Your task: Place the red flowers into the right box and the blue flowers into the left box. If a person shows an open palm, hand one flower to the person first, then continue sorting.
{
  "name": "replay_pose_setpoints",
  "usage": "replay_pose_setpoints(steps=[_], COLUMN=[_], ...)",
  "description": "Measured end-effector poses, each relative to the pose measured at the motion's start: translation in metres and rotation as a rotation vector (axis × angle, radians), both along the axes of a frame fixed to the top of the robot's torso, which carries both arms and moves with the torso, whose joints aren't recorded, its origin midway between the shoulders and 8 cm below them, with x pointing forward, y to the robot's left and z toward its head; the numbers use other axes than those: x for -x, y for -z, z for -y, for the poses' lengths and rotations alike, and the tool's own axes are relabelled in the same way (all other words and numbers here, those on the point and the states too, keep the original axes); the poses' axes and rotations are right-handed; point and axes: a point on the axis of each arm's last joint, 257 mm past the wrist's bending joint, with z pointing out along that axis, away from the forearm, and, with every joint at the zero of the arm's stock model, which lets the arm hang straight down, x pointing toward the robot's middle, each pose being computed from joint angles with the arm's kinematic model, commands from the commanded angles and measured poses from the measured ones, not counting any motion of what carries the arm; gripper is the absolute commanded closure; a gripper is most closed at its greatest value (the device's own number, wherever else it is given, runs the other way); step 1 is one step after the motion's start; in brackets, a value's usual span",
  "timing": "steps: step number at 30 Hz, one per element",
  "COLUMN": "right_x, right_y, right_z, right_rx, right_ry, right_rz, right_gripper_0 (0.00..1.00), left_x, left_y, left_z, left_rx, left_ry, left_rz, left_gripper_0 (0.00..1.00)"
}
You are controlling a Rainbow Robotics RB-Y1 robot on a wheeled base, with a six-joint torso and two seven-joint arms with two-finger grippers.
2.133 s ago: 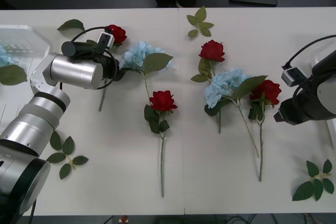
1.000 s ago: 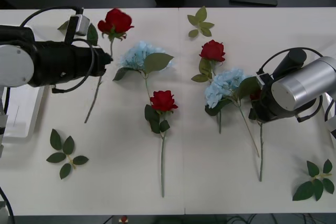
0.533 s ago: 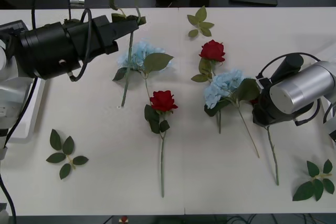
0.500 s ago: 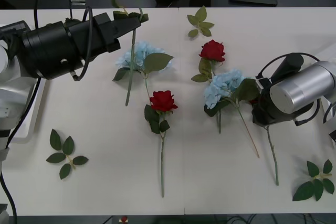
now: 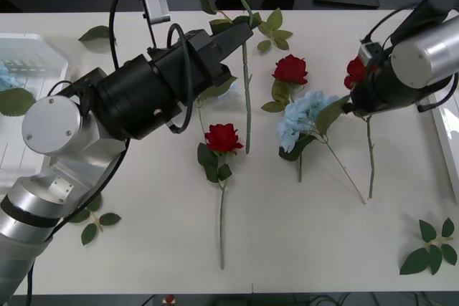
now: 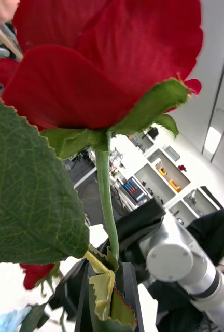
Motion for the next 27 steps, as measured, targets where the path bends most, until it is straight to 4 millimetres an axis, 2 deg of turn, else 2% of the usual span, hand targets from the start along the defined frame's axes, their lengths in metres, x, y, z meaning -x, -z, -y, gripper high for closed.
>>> replay_pose_setpoints(steps=[6, 12, 15, 18, 24, 27], right_x=[-0.009, -0.018, -0.023, -0.026, -0.039, -0.043], right_y=[-0.049, -0.084, -0.089, -0.093, -0.104, -0.105], right_z=[0.057, 0.113, 0.133, 0.141, 0.159, 0.175], right_rx=[0.065, 0.134, 0.143, 0.182, 0.208, 0.239], right_ry=[0.048, 0.094, 0.111, 0.05, 0.029, 0.007], right_rz=[0.056, 0.143, 0.153, 0.13, 0.154, 0.154], right_gripper_0=[1.0, 1.0, 1.0, 1.0, 1.0, 1.0], left_x=[-0.003, -0.004, -0.002, 0.0, -0.006, -0.008], left_y=[-0.007, -0.028, -0.035, -0.037, -0.04, -0.04], left_z=[0.008, 0.016, 0.022, 0.026, 0.021, 0.019], left_rx=[0.051, 0.097, 0.118, 0.116, 0.13, 0.138], left_ry=[-0.028, -0.026, -0.009, -0.002, -0.031, -0.039], left_rz=[-0.01, 0.006, 0.001, 0.006, 0.001, -0.003], left_gripper_0=[1.0, 1.0, 1.0, 1.0, 1.0, 1.0])
